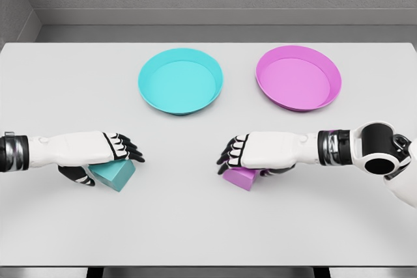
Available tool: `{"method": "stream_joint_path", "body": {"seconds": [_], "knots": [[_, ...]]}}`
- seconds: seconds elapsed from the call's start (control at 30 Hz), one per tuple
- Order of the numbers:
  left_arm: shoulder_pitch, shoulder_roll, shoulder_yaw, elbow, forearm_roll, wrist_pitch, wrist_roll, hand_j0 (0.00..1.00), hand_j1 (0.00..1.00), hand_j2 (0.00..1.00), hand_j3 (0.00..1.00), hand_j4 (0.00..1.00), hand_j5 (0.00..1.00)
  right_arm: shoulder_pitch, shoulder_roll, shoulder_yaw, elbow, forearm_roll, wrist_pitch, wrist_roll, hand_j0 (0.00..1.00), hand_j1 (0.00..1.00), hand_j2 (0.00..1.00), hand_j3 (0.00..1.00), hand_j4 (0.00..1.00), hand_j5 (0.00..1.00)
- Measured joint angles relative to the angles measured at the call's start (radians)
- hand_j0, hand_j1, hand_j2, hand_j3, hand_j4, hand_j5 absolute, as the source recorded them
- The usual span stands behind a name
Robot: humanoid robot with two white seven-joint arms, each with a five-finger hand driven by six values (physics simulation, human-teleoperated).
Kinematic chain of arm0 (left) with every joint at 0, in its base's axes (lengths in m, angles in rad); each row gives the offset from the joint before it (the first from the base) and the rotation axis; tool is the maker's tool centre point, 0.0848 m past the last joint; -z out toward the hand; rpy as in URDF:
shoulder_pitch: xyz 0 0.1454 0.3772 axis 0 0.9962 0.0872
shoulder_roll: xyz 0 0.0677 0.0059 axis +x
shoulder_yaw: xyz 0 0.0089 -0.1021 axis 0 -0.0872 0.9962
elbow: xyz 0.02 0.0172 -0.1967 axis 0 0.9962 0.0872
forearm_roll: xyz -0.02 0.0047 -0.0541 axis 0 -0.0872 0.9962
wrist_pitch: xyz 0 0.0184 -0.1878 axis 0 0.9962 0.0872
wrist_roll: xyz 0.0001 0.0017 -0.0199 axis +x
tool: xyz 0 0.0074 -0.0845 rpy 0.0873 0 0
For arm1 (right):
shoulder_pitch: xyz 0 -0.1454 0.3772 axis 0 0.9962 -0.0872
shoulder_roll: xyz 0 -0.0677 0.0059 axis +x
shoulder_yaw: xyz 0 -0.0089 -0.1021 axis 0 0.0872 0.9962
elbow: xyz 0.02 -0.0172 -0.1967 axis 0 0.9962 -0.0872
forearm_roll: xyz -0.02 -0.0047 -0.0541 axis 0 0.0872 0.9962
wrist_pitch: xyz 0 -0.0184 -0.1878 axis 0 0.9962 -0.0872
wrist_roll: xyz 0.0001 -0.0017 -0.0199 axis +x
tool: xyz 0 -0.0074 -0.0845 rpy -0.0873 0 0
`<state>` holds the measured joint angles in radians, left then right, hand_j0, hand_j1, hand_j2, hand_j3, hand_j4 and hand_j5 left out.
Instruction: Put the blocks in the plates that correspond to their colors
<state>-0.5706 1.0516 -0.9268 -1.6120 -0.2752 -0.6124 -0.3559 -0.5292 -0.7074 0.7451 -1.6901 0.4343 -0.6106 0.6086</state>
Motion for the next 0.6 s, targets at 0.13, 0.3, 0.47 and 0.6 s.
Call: {"method": "stream_joint_path", "body": {"seconds": [0.13, 0.3, 0.47, 0.6], "knots": [[0.0, -0.002, 0.0, 0.0, -0.006, 0.0, 0.0, 0.83, 0.83, 0.83, 0.83, 0.83, 0.83, 0.0, 0.004, -0.002, 0.002, -0.006, 0.002, 0.0, 0.67, 0.67, 0.67, 0.67, 0.67, 0.67], [0.002, -0.005, 0.002, 0.0, -0.002, 0.002, 0.0, 0.69, 0.69, 0.69, 0.69, 0.69, 0.69, 0.0, 0.005, -0.004, 0.005, -0.009, 0.001, -0.002, 0.66, 0.66, 0.66, 0.66, 0.66, 0.66], [0.002, -0.016, 0.001, 0.001, -0.001, 0.0, -0.003, 0.64, 0.64, 0.64, 0.64, 0.64, 0.64, 0.0, 0.006, -0.013, 0.016, -0.012, 0.0, 0.001, 0.66, 0.66, 0.66, 0.66, 0.66, 0.66], [-0.008, -0.022, -0.002, 0.001, 0.0, 0.0, 0.0, 0.58, 0.58, 0.58, 0.58, 0.58, 0.58, -0.002, 0.006, -0.032, 0.029, -0.006, -0.002, 0.002, 0.66, 0.66, 0.66, 0.66, 0.66, 0.66]]}}
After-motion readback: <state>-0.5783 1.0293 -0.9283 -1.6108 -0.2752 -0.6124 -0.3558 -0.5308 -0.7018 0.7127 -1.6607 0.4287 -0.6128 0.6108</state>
